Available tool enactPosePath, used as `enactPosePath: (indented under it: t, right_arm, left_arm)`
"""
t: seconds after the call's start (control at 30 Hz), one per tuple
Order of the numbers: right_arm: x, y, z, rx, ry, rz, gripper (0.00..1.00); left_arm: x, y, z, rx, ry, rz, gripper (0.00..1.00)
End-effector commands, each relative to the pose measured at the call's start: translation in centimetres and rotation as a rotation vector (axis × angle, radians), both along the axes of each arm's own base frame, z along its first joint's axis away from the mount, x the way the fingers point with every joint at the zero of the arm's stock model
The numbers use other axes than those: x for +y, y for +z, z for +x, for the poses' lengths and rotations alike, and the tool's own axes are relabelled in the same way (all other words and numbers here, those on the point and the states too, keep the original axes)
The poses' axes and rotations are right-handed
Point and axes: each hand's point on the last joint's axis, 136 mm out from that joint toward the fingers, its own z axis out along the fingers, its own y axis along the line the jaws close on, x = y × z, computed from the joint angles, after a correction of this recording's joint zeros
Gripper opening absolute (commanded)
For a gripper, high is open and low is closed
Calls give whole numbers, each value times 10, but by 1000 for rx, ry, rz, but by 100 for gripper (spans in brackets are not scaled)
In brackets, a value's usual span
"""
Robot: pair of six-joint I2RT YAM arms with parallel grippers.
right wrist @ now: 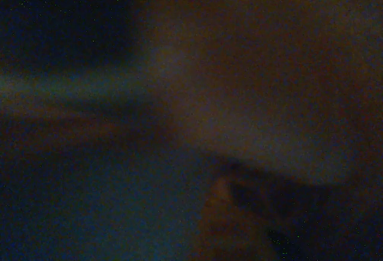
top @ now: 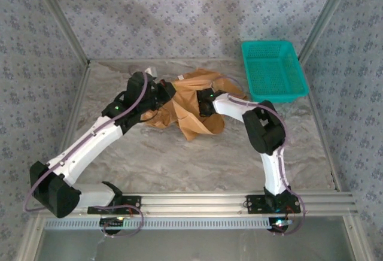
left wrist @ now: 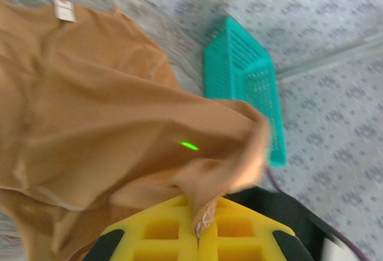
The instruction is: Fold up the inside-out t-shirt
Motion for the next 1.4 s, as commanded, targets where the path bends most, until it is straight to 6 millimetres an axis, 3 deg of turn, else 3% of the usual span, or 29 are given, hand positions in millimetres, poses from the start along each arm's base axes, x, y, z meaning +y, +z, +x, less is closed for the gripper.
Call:
enactPosePath:
  t: [0.0, 0.17, 0.43, 0.6, 0.73, 0.87, 0.97, 1.17, 1.37]
  right_arm:
    - [2, 61, -24, -76, 178, 22, 0]
    - [-17, 89, -51, -99, 223, 42, 0]
    - [-38, 110, -80, -102, 281, 62, 0]
    - [-42, 108, -81, -109, 299, 22, 0]
    - [-13, 92, -92, -77, 383, 37, 0]
    - [15, 64, -103, -45, 450, 13, 7]
    - [27, 39, -94, -21, 449, 10, 8]
    - [51, 0, -41, -18, 381, -11, 3]
    - [48, -5, 17, -79, 180, 10, 5]
  left_arm:
    - [16, -12, 14, 10, 10, 37, 0]
    - [47, -39, 41, 68, 71, 82, 0]
    - [95, -101, 76, 225, 142, 113, 0]
    - [84, -117, 78, 254, 109, 67, 0]
    - [71, -117, 76, 253, 80, 69, 0]
    - [64, -103, 73, 232, 64, 64, 0]
    - [59, -83, 70, 201, 57, 50, 0]
    - [34, -6, 54, 67, 17, 5, 0]
    - [-15, 66, 24, -59, -101, -40, 0]
